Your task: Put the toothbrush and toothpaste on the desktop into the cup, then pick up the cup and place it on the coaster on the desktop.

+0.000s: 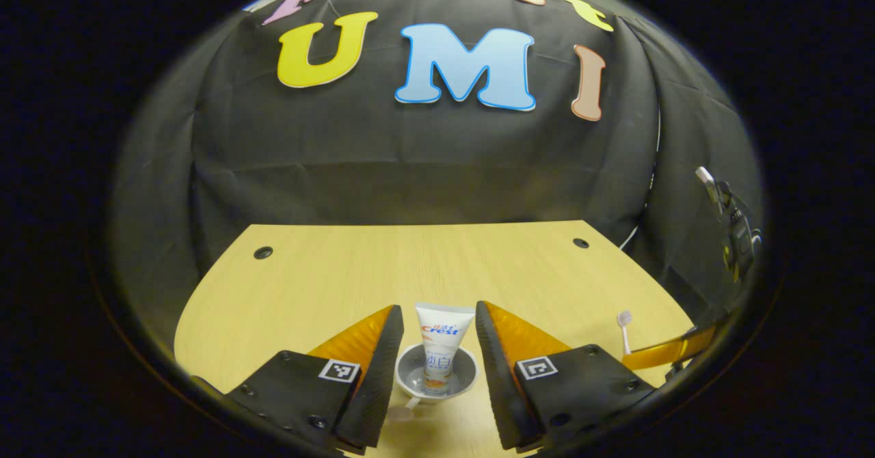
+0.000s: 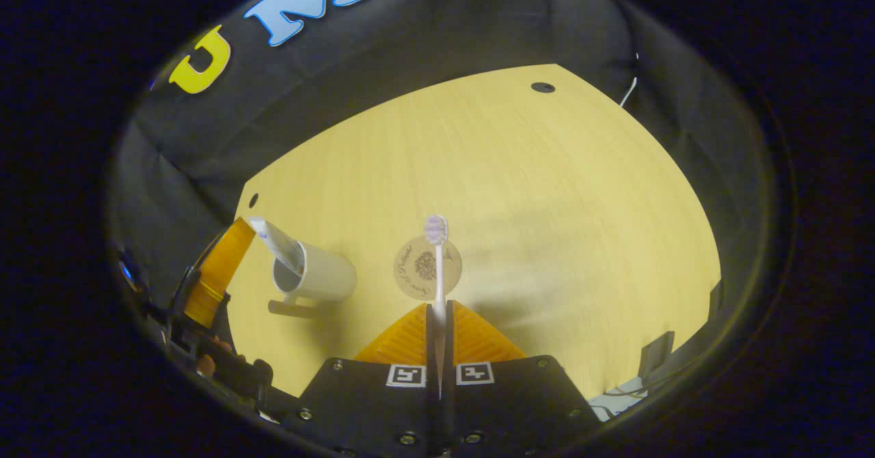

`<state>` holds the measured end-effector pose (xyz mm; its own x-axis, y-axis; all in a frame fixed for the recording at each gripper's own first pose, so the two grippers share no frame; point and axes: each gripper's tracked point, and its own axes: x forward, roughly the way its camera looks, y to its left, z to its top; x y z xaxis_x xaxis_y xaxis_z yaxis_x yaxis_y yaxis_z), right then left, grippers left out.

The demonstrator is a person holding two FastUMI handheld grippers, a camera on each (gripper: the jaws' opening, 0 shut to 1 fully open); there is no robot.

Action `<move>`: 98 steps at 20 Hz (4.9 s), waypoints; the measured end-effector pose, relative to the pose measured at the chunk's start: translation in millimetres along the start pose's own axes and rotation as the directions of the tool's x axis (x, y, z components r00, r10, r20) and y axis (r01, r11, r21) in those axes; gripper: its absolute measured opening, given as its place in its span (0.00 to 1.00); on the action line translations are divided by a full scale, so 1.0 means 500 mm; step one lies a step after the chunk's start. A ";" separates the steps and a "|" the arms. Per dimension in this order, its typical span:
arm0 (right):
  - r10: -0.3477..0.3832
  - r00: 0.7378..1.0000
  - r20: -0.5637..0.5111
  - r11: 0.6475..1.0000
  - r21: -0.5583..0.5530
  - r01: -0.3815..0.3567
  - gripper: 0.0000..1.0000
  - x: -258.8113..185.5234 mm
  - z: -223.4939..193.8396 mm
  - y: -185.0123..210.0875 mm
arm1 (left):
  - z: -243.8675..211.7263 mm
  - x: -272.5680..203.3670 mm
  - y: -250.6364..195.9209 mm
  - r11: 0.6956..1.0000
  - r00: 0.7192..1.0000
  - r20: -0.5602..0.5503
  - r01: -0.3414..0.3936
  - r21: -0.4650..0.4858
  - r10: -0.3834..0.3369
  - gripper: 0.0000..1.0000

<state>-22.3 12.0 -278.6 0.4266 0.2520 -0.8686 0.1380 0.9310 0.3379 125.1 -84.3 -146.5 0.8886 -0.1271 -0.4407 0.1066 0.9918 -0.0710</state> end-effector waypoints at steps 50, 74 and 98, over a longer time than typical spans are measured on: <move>0.093 0.891 0.445 0.995 -0.013 -0.098 0.25 0.061 0.046 0.176 | -0.187 -0.085 0.104 0.941 0.872 -0.447 0.298 0.163 -0.199 0.69; -0.128 0.907 0.401 0.958 0.286 0.009 0.25 0.011 0.008 -0.122 | -0.345 -0.007 0.066 0.845 0.621 -0.779 0.457 0.277 -0.081 0.35; -0.127 0.913 0.387 0.947 0.321 -0.004 0.25 -0.004 0.013 -0.179 | -0.297 -0.036 0.080 0.833 0.705 -0.701 0.449 0.322 -0.109 0.22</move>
<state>-30.0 -73.4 -304.7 0.7183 0.0096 -0.6957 0.4155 0.7961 0.4400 47.1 -44.6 -274.4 0.3024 -0.2094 -0.9299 0.6316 0.7747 0.0309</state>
